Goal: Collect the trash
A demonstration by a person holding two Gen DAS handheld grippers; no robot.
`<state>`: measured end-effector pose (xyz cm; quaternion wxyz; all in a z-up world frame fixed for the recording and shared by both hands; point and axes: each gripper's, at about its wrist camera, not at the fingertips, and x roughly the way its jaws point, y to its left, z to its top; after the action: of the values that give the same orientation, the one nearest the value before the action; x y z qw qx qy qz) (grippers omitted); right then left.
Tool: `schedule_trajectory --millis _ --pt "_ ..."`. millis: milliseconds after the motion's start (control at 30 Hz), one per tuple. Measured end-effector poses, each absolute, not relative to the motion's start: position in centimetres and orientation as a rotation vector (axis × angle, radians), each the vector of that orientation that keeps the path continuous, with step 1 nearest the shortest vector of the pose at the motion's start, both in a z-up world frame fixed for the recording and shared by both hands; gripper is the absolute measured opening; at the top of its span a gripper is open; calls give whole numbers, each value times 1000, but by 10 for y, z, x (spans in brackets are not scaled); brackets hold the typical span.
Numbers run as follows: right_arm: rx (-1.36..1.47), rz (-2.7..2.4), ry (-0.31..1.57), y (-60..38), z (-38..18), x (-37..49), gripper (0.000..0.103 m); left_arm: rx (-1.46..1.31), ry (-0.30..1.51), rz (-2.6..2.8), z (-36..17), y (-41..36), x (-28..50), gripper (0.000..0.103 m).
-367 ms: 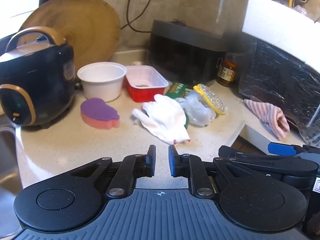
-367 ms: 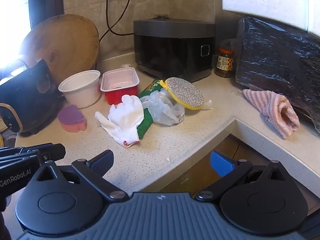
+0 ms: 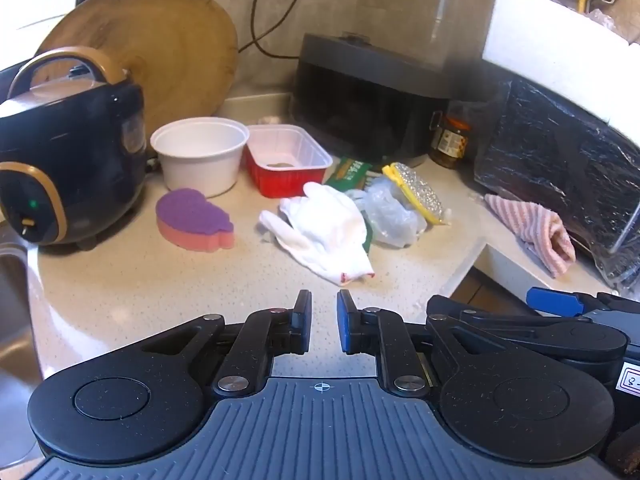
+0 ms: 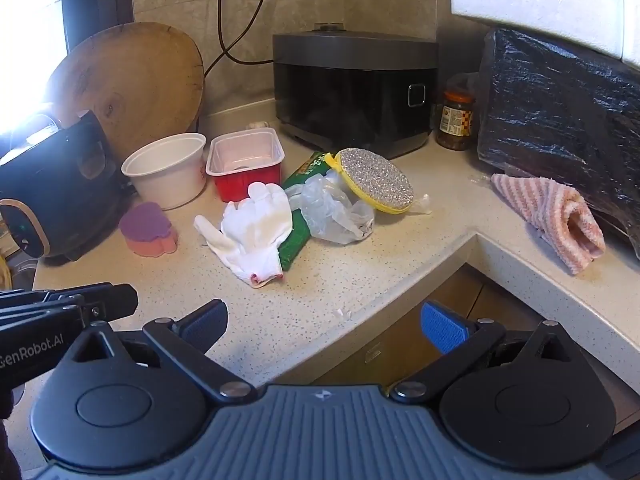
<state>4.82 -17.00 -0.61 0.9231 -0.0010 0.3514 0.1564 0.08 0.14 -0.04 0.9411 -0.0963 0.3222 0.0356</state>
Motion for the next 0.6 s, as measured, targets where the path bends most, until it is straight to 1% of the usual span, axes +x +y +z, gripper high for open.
schedule_trajectory --millis 600 --pt "-15 323 726 -167 -5 44 103 -178 700 88 -4 -1 -3 17"
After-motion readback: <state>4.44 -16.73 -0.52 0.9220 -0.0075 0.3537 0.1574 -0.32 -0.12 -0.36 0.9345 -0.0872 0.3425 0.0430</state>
